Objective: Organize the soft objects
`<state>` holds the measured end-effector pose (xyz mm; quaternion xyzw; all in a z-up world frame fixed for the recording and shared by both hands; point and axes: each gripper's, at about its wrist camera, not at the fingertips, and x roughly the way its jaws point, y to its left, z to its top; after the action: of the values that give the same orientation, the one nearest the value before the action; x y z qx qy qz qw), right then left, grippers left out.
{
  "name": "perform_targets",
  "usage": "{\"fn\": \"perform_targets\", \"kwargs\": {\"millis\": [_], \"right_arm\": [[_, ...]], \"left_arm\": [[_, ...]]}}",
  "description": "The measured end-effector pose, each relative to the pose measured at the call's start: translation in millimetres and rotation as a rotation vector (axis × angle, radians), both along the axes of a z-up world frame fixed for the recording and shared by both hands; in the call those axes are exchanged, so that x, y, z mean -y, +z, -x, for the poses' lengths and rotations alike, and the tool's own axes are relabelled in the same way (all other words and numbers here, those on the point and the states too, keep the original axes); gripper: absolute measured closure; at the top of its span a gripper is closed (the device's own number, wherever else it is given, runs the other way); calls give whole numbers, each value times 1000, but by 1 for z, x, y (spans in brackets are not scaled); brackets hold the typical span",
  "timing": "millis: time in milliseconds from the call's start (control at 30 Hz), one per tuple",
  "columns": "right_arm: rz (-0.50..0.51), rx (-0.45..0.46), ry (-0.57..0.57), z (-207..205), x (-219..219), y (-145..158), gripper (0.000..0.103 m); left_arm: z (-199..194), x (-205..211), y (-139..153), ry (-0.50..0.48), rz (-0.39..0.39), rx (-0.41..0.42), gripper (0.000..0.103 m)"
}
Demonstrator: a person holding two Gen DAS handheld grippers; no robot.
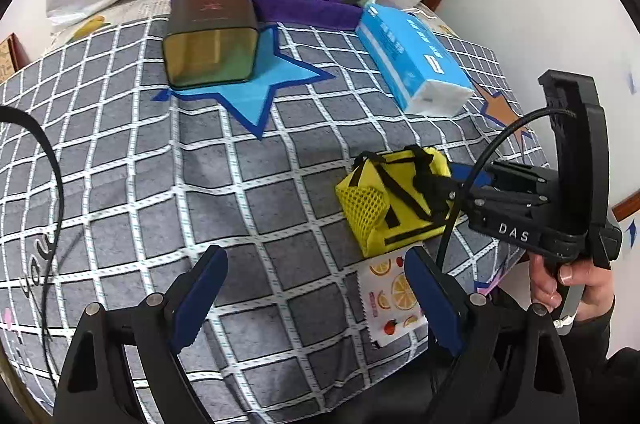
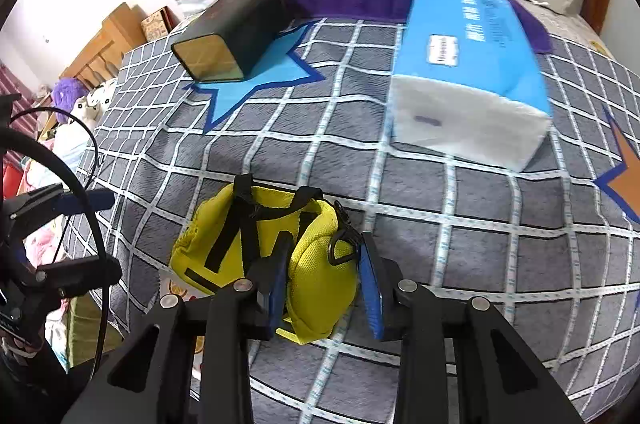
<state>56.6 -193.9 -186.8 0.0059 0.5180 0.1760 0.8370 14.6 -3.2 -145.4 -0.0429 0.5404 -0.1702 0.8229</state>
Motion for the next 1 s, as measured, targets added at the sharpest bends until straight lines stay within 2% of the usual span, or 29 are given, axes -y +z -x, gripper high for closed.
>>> {"fn": "perform_targets", "kwargs": {"millis": [267,500,733,800,900,967,1000], "right_arm": [[19,50,-129,6,53,21,71],[31,52,-209,7,87,23,71],[42,47,-253,11,108,21,71],[41,45,-261,12,115,21,71],[33,43,-272,13,120,21,71],[28,42,-274,13,121,20,71],[31,42,-273,13,120,20,71]], "left_arm": [[6,19,-9,-31,-39,4,13],[18,38,-15,-92,-57,16,13],[25,59,-27,-149,-94,-17,13],[26,64,-31,-155,-122,-18,13],[27,73,-36,-167,-174,1,6],[28,80,-40,-168,-240,26,6],[28,82,-42,-168,-266,35,2]]}}
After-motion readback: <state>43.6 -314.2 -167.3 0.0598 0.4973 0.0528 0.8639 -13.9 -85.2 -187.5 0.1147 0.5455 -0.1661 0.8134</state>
